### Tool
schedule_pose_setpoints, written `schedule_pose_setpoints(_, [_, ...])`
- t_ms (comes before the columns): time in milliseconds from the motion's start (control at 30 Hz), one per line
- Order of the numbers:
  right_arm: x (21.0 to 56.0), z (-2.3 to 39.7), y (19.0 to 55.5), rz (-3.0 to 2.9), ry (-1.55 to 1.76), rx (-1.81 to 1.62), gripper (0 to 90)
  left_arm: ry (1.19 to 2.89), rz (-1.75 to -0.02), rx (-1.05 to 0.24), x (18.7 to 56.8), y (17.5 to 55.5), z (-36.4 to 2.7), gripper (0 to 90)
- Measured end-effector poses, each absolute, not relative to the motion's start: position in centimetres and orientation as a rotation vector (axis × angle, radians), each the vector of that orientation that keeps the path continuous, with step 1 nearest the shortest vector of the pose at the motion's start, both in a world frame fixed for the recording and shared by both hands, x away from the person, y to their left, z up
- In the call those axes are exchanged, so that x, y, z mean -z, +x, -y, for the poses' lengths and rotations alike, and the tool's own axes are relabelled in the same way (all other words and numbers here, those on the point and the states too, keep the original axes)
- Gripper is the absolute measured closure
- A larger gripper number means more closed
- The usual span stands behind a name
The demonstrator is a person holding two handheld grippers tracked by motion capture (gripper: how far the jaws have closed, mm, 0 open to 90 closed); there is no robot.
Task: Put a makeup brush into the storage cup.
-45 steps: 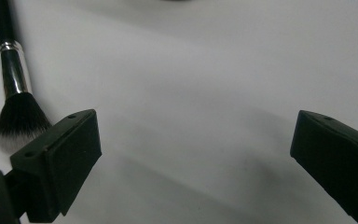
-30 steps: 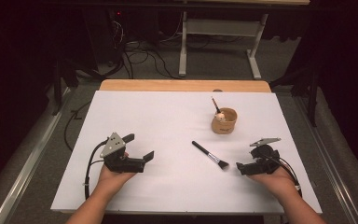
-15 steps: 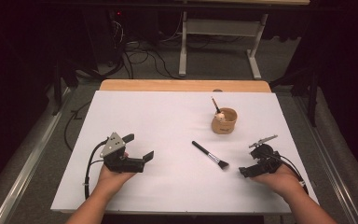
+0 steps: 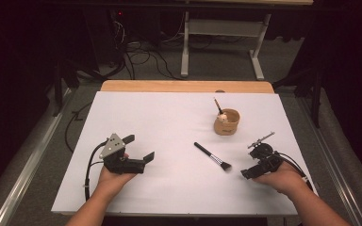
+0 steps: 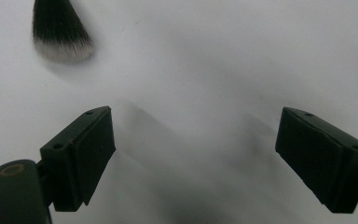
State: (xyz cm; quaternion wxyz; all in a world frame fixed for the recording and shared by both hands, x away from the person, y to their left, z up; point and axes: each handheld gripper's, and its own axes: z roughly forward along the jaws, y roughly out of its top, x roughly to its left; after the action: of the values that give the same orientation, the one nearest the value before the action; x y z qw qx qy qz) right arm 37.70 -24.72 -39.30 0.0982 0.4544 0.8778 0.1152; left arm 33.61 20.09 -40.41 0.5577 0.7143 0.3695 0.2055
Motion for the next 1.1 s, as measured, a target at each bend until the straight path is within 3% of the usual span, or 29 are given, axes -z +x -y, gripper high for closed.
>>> schedule_pose_setpoints(433, [39.0,24.2,38.6,-2.640,1.339,-0.227,15.7,1.695,-0.865,-0.499,40.4,33.6,-20.1,0.0])
schedule_pose_setpoints(1100, [36.8,19.7,40.3,-2.700,1.240,-0.293,25.2,1.689,-0.854,-0.523,40.3,33.4,-20.1,0.0])
